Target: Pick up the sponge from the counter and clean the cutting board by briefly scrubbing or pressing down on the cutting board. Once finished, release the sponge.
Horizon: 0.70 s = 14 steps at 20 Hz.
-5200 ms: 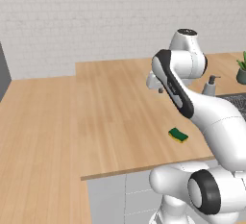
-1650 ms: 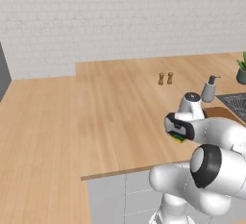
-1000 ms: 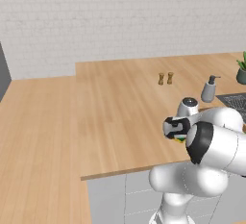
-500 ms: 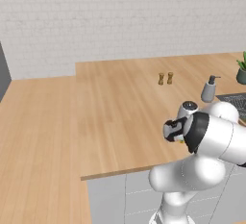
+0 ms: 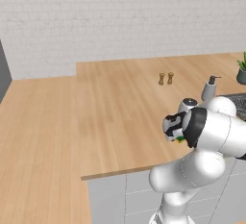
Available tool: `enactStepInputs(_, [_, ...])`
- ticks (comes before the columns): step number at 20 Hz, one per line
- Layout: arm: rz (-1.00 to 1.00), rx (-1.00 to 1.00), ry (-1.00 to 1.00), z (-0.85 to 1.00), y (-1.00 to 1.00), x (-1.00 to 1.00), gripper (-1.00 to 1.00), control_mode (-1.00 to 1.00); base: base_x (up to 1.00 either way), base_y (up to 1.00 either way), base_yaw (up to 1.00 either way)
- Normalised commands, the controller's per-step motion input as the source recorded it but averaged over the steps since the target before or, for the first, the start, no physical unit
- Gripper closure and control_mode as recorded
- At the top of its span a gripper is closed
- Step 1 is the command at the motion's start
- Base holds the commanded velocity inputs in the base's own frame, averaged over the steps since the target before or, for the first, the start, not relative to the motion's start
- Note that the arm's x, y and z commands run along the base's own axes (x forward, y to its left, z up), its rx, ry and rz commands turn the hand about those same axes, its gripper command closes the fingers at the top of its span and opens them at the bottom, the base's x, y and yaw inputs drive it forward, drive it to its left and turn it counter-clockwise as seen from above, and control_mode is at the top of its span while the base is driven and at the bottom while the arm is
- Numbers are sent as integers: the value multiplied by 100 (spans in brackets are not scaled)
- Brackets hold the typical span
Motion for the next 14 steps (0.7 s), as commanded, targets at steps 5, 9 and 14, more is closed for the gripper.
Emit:
enactStepInputs(5, [-1,-6,0,-9,-22,-1,100,-100,0,0,0])
enactStepInputs(9, [-1,-3,0,24,-55,0,100,-100,0,0,0])
enactStepInputs(14, [0,1,-1,35,-71,-34,100,-100,0,0,0])
